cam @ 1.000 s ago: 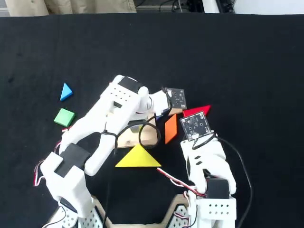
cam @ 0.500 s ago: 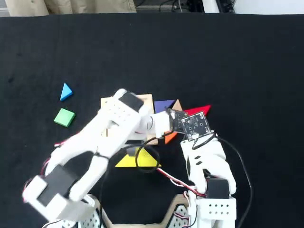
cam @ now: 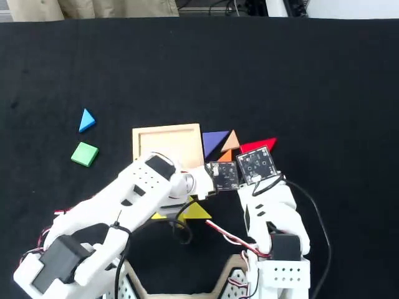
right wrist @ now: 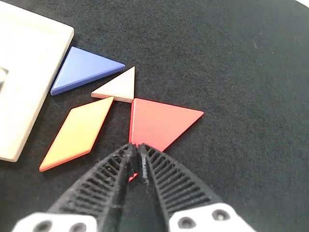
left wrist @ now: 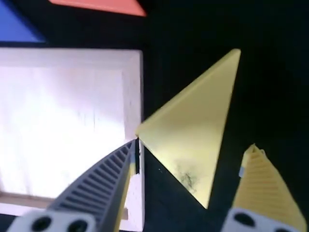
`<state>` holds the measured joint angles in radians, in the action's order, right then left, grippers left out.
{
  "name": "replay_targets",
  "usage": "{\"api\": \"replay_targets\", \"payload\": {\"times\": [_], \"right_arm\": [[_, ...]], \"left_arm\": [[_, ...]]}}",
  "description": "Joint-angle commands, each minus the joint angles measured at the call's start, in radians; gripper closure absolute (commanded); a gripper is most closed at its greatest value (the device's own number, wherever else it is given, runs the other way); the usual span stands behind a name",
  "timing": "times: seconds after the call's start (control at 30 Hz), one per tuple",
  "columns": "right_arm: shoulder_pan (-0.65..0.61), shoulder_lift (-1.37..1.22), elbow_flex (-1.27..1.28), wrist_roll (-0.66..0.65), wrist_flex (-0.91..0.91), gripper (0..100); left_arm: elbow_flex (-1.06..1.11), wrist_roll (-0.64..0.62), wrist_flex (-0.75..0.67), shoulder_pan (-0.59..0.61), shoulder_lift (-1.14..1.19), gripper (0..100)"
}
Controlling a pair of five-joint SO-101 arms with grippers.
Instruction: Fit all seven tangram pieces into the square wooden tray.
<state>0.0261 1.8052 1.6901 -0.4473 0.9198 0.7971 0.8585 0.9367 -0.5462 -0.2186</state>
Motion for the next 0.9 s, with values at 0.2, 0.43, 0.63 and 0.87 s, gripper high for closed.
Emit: {"api": "replay_targets", "payload": {"times": [0.2, 0.43, 0.63, 0.87], "right_arm": [[0.015, 0.030, -0.002, -0.008, -0.005, 98.6], [0.064, 0.031, -0.002, -0.002, -0.032, 98.6], [0.064, 0.031, -0.002, -0.002, -0.032, 98.6], [0.064, 0.031, -0.002, -0.002, -0.032, 98.6]], "left_arm": [[0.068, -0.032, -0.178, -0.015, -0.037, 66], [0.068, 0.018, -0.172, -0.015, 0.011, 66], [0.038, 0.035, -0.172, -0.013, 0.123, 66], [0.025, 0.035, -0.172, -0.015, 0.121, 67]]}}
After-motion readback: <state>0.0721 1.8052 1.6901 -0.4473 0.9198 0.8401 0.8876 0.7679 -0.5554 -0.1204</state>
